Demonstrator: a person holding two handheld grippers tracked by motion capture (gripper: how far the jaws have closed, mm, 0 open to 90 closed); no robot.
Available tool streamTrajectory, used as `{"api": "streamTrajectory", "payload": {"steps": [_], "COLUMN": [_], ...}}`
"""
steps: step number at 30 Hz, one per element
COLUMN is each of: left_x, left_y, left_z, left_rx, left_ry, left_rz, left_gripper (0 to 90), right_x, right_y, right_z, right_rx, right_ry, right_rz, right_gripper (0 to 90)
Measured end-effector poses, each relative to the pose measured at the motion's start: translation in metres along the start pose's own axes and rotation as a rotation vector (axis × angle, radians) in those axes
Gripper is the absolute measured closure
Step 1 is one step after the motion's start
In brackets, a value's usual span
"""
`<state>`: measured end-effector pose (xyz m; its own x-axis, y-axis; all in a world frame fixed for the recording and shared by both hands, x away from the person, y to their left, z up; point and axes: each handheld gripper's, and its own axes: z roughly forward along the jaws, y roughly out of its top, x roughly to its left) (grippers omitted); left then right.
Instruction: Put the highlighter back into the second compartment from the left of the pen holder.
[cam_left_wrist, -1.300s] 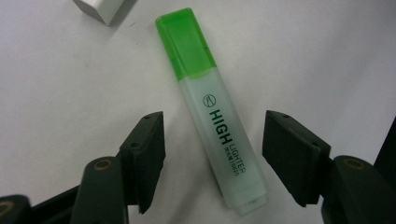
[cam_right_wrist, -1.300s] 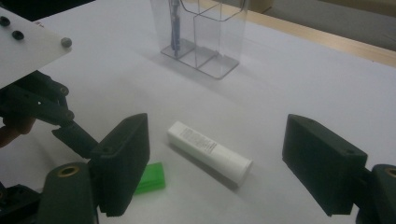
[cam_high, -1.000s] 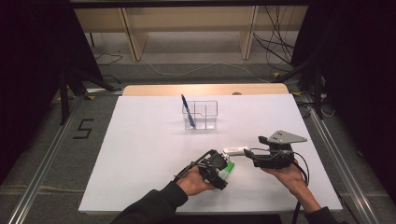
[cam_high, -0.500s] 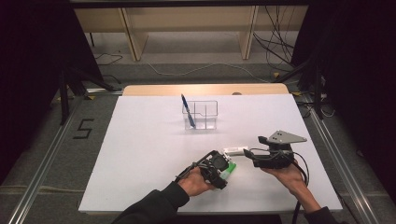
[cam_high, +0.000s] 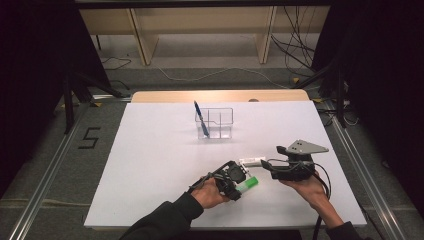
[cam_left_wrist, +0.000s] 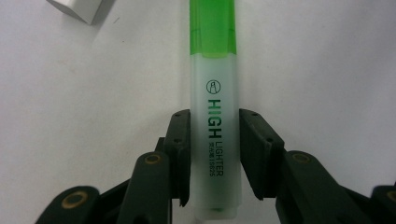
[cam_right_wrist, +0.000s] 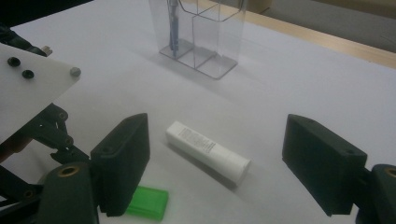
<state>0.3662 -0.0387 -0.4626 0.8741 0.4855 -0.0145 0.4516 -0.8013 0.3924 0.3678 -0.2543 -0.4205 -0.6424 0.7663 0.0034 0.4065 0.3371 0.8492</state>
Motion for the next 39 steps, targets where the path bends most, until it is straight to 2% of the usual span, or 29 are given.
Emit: {"api": "streamTrajectory", "payload": {"steps": [3, 4, 6, 8, 9, 16, 21, 26, 27, 33, 39], "left_x": [0.001, 0.0, 0.003, 0.003, 0.004, 0.009, 0.016, 0.018, 0.019, 0.023, 0.026], "left_y": [0.0, -0.001, -0.001, -0.002, -0.002, -0.006, -0.014, -0.019, -0.021, -0.029, -0.035], "left_z": [-0.001, 0.0, -0.002, -0.003, -0.006, -0.021, -0.031, -0.039, -0.04, -0.047, -0.053], "left_rx": [0.005, -0.005, -0.001, -0.024, -0.027, -0.125, -0.204, -0.277, -0.289, -0.359, -0.44], "left_ry": [-0.002, -0.001, 0.004, 0.0, 0.002, 0.011, 0.024, 0.045, 0.051, 0.046, 0.048], "left_rz": [0.015, 0.005, 0.024, 0.008, 0.014, 0.002, -0.032, -0.06, -0.057, -0.096, -0.14], "left_gripper": [66.1, 66.1, 66.1, 66.2, 66.2, 66.1, 66.1, 66.1, 66.1, 66.1, 66.0], "right_x": [0.0, 0.0, 0.0, 0.0, 0.0, 0.001, 0.004, 0.009, 0.01, 0.013, 0.021], "right_y": [0.0, 0.0, 0.0, 0.0, 0.0, 0.001, 0.004, 0.007, 0.008, 0.01, 0.011], "right_z": [0.0, 0.0, 0.0, 0.0, 0.0, -0.001, -0.004, -0.005, -0.005, -0.007, -0.005], "right_rx": [-0.003, -0.002, -0.005, -0.008, -0.007, -0.025, -0.053, -0.077, -0.079, -0.124, -0.134], "right_ry": [0.002, 0.001, 0.003, 0.004, 0.003, 0.023, 0.048, 0.074, 0.08, 0.126, 0.152], "right_rz": [-0.002, 0.0, -0.001, 0.001, 0.004, 0.041, 0.08, 0.097, 0.105, 0.161, 0.167], "right_gripper": [24.1, 24.1, 24.1, 24.1, 24.2, 24.3, 24.4, 24.5, 24.6, 24.7, 25.0]}}
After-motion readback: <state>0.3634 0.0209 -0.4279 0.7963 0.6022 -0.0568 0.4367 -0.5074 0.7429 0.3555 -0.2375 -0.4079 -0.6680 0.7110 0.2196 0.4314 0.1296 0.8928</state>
